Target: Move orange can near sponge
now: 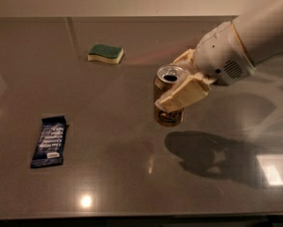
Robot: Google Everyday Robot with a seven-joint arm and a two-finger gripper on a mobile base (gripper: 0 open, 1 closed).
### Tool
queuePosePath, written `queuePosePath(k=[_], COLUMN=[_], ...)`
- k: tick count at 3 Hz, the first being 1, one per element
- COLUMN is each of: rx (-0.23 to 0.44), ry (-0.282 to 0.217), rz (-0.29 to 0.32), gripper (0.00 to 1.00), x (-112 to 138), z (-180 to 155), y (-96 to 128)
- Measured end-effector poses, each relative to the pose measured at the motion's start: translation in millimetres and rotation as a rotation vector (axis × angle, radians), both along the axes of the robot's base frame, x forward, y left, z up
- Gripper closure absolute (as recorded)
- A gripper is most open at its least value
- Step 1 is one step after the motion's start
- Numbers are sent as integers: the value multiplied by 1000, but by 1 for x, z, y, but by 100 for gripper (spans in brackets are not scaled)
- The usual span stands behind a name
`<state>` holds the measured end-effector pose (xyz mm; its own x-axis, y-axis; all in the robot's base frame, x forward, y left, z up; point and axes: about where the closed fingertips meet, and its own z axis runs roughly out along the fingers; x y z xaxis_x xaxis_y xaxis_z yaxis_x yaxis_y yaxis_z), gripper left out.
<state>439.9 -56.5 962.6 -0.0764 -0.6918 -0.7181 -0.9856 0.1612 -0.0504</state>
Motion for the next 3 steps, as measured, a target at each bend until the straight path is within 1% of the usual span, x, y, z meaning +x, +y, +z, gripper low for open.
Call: queuePosePath(k=[1, 3], rx=[36, 102], ry=[-7, -26], rz=[-68, -190], gripper=[100, 100], x=[39, 109], z=[14, 35], y=[4, 29])
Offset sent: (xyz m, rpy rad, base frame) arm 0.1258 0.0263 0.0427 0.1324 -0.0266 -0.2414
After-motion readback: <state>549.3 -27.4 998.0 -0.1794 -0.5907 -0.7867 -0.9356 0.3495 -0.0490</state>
